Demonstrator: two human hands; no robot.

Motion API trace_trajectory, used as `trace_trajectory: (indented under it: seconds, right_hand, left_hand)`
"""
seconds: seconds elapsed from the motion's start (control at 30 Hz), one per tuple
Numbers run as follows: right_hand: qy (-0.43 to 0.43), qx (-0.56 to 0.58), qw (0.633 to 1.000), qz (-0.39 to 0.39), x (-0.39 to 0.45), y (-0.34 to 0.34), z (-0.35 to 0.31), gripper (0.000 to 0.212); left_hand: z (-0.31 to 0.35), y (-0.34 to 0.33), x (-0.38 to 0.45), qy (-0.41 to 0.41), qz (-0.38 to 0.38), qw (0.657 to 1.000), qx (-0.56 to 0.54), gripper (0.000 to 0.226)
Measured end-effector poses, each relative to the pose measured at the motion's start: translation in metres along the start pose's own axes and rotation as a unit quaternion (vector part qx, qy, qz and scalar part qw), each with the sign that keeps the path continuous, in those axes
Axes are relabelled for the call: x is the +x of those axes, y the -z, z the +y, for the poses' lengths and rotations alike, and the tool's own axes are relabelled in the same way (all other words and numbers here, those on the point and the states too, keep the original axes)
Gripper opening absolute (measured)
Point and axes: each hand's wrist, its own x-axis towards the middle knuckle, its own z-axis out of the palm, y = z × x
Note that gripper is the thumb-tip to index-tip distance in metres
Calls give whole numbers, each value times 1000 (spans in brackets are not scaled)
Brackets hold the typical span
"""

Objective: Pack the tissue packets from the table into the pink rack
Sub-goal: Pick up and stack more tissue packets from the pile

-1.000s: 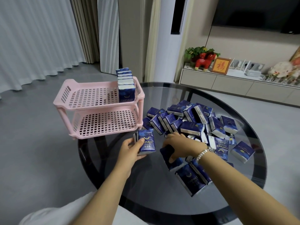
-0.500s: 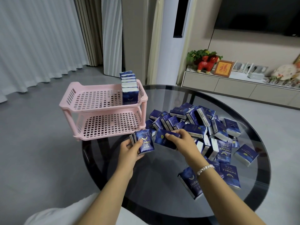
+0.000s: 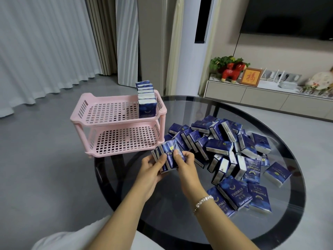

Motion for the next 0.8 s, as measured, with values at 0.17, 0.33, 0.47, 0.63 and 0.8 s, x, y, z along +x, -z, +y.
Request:
trace_trajectory:
  seconds: [0.17, 0.33, 0.47, 0.63, 0.8]
  right_hand:
    - [-27, 56, 993, -100, 6, 8, -9, 15]
    - [14, -75, 950, -304, 18, 37, -26, 56]
    - [56, -278, 897, -339, 26, 41, -21, 71]
    - [79, -354, 873, -326, 30, 42, -18, 78]
    - [93, -359, 868, -331, 32, 40, -21, 75]
  left_hand:
    - [9, 11, 2, -24, -27, 997, 64, 31]
    - [16, 35, 7, -43, -102, 975, 192, 53]
    - [15, 53, 8, -16, -124, 915, 384, 81]
    - [13, 55, -2, -53, -93, 857, 503, 96]
    - [11, 52, -8, -65, -76, 837, 539, 102]
